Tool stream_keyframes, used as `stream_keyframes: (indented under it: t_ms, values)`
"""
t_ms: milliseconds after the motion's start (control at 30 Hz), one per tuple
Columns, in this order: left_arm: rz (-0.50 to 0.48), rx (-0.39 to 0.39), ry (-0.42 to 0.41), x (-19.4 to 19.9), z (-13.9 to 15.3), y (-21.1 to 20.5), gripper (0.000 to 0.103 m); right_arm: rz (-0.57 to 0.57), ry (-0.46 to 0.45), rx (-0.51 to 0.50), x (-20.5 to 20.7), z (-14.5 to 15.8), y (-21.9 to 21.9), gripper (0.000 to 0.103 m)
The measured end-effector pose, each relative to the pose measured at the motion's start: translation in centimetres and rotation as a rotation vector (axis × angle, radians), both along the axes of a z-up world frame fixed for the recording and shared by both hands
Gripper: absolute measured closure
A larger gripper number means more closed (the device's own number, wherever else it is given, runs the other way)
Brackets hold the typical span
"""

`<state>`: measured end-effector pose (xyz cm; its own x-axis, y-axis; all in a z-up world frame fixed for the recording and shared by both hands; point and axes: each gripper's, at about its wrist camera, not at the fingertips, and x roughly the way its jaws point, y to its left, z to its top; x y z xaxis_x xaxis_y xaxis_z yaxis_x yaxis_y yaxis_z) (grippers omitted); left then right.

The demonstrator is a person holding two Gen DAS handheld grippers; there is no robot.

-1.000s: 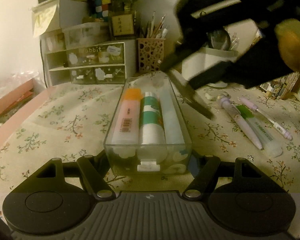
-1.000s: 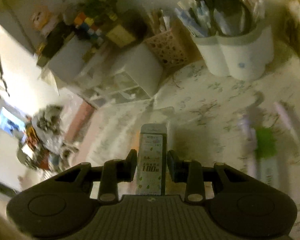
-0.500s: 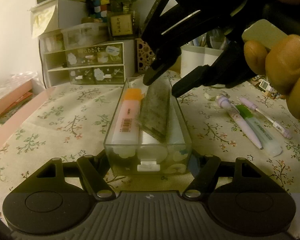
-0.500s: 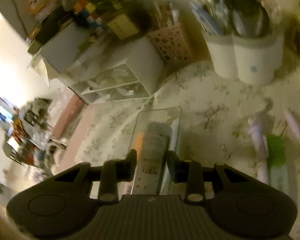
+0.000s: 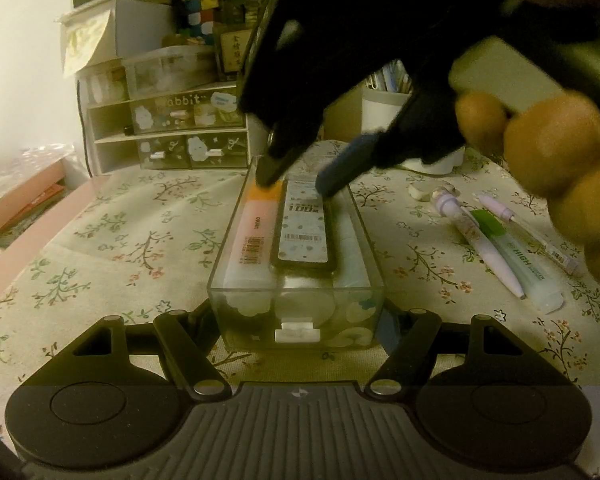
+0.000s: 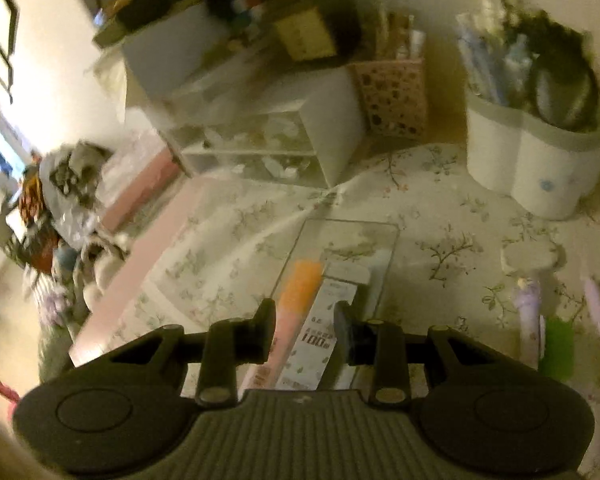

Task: Organize stationery
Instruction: 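Lower the lead-refill pack into the clear box and release it, then grasp the green highlighter with the right gripper and lift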

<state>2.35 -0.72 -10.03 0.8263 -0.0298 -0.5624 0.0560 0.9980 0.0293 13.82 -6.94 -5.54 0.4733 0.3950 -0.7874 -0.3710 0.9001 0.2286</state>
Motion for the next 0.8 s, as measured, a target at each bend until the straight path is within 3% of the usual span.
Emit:
stream_keyframes:
  t_ms: [100, 200, 467, 667, 800]
  values:
    - [-0.002, 0.000, -0.003, 0.0, -0.1, 0.0, 0.030, 0.003, 0.019, -0.013, -0.4, -0.3, -0.5, 0.077]
    - [-0.003, 0.000, -0.004, 0.0, -0.1, 0.0, 0.030, -0.030, -0.017, 0.073, -1.4, 0.9, -2.7, 0.077]
    - [-0.003, -0.002, -0.004, 0.0, -0.1, 0.0, 0.031, -0.184, -0.054, 0.091, -2.6, 2.0, -9.4, 0.077]
    - [-0.004, -0.004, 0.000, 0.1, 0.0, -0.1, 0.031, -0.346, -0.090, 0.047, -3.7, 2.0, -14.5, 0.077]
    - [0.002, -0.002, 0.004, 0.1, 0.1, -0.4, 0.031, -0.307, -0.083, -0.037, -3.7, 1.2, -14.3, 0.077]
